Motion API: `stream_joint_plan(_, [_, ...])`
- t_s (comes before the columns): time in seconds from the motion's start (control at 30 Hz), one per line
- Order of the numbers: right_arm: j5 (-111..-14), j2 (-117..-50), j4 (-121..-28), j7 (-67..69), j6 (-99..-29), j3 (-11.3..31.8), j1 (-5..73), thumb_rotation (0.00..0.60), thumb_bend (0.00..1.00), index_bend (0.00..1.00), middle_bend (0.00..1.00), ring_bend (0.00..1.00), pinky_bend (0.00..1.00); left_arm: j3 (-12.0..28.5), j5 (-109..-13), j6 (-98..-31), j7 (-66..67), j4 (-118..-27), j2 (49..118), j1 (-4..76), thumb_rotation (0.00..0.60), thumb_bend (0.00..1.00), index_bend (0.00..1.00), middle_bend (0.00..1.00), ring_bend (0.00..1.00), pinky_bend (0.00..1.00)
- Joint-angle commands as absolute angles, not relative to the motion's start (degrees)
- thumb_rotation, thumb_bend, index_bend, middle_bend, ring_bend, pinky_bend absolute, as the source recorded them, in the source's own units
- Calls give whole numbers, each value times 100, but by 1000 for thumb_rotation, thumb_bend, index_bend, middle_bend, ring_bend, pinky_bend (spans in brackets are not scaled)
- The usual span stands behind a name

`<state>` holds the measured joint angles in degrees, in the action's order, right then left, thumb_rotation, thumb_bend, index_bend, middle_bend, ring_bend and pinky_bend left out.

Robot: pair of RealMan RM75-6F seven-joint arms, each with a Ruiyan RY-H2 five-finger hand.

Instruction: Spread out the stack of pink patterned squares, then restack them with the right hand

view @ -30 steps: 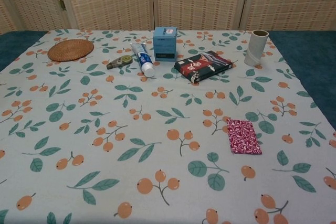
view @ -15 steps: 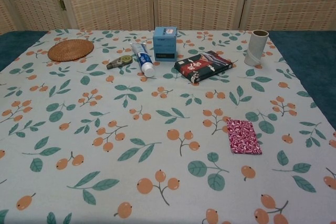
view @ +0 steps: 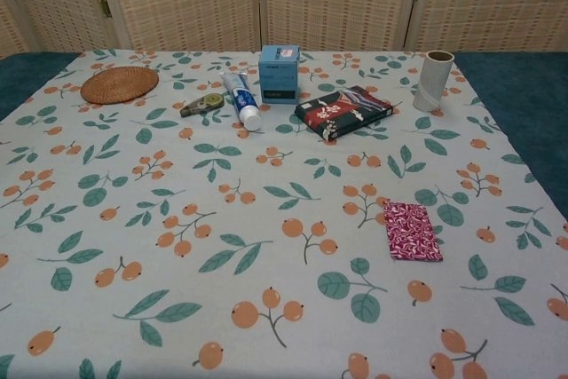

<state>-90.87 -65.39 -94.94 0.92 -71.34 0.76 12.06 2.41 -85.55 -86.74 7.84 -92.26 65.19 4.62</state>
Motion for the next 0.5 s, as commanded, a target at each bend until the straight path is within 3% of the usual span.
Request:
stream_joint_plan(0.03, [-8932,-6719,-9689,156,-6557,47,1537,595,262,102,52,0,0,236,-8555,-8695,757,-9212,6518,442,600,281,163,33,62,0])
stream_joint_plan(0.1, [-8828,-6759,-9847,246,-6251,53,1700,493,262,130,20,0,0,225,-8552,-8706,728,-9188,6523,423,600,281,169,33,69,0])
stream_joint_plan(0.17, [-8797,-6781,-9938,401,-5981,43,1861,340,261,184,12,0,0,209,-8542,-8697,703,-9166,6521,407,600,281,173,33,78,0])
stream_joint_plan(0.27, [-8798,-6894,-9896,466,-5750,58,2050,183,262,244,12,0,0,198,-8531,-8693,658,-9133,6522,389,600,281,179,35,92,0])
stream_joint_plan(0.37, [-8726,-7014,-9875,343,-5559,80,2204,126,262,265,16,0,0,195,-8518,-8688,608,-9102,6517,376,600,281,185,38,104,0])
stream_joint_plan(0.5, [-8550,-7148,-9854,107,-5306,119,2394,121,261,266,17,0,0,191,-8525,-8680,555,-9069,6528,372,600,282,193,41,114,0])
